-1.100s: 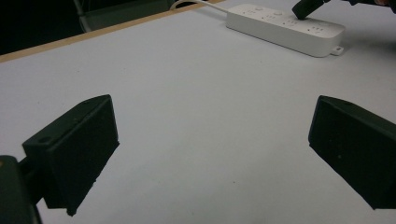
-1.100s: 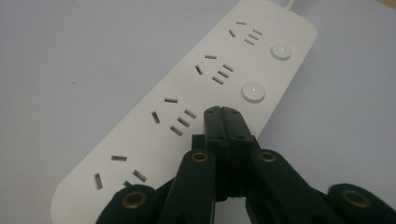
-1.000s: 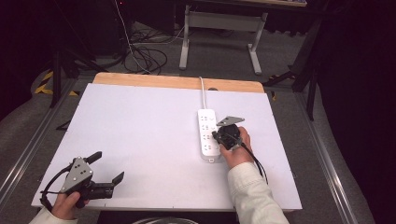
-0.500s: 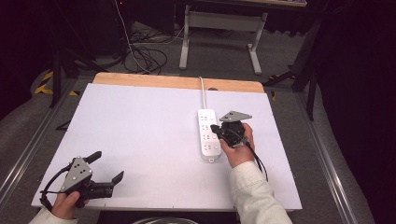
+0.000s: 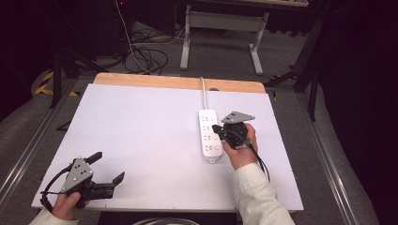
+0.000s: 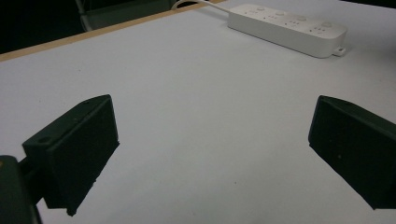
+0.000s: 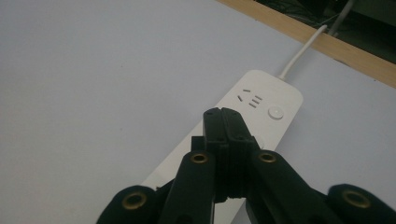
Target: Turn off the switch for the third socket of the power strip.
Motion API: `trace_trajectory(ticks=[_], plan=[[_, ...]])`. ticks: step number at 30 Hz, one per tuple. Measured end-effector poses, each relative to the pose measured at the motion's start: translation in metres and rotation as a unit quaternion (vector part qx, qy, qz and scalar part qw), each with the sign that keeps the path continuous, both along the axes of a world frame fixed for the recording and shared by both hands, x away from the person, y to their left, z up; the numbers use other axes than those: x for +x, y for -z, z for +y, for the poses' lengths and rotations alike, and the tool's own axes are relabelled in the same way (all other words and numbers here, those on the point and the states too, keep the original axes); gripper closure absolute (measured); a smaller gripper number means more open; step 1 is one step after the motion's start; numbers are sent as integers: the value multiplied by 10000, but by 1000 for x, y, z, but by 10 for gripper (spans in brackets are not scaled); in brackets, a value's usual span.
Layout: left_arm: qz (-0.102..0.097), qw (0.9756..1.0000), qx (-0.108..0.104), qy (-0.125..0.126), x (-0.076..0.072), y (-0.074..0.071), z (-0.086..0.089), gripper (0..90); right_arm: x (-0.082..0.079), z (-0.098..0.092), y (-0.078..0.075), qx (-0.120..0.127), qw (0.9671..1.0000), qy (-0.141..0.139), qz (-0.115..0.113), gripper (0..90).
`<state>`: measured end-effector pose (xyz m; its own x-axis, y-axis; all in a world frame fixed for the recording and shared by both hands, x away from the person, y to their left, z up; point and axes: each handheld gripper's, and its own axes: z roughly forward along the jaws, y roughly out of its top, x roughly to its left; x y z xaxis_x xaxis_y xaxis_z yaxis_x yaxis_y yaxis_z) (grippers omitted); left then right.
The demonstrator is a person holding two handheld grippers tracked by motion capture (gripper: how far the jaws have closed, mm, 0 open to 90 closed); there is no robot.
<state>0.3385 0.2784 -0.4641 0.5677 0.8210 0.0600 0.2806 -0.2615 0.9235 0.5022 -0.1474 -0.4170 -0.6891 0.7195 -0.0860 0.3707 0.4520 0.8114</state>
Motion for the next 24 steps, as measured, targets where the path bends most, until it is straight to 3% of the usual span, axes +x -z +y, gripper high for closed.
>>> trace_trajectory(ticks=[1,6,12,20,24], plan=[[3,10000,-5,-4,0,0,0,22,0,0,0,-15,10000,-38,-5,900],[16,10000,-25,0,0,0,0,21,-2,-1,-4,132,9998,-124,-130,671],[1,10000,-1,-4,0,0,1,21,-9,-7,-12,267,9992,-115,-287,537],[-1,10000,-15,0,0,0,0,21,-26,-19,-22,371,9980,-94,-495,442],[-3,10000,-10,-4,-1,0,0,21,-34,-28,-24,424,9979,-104,-472,393]])
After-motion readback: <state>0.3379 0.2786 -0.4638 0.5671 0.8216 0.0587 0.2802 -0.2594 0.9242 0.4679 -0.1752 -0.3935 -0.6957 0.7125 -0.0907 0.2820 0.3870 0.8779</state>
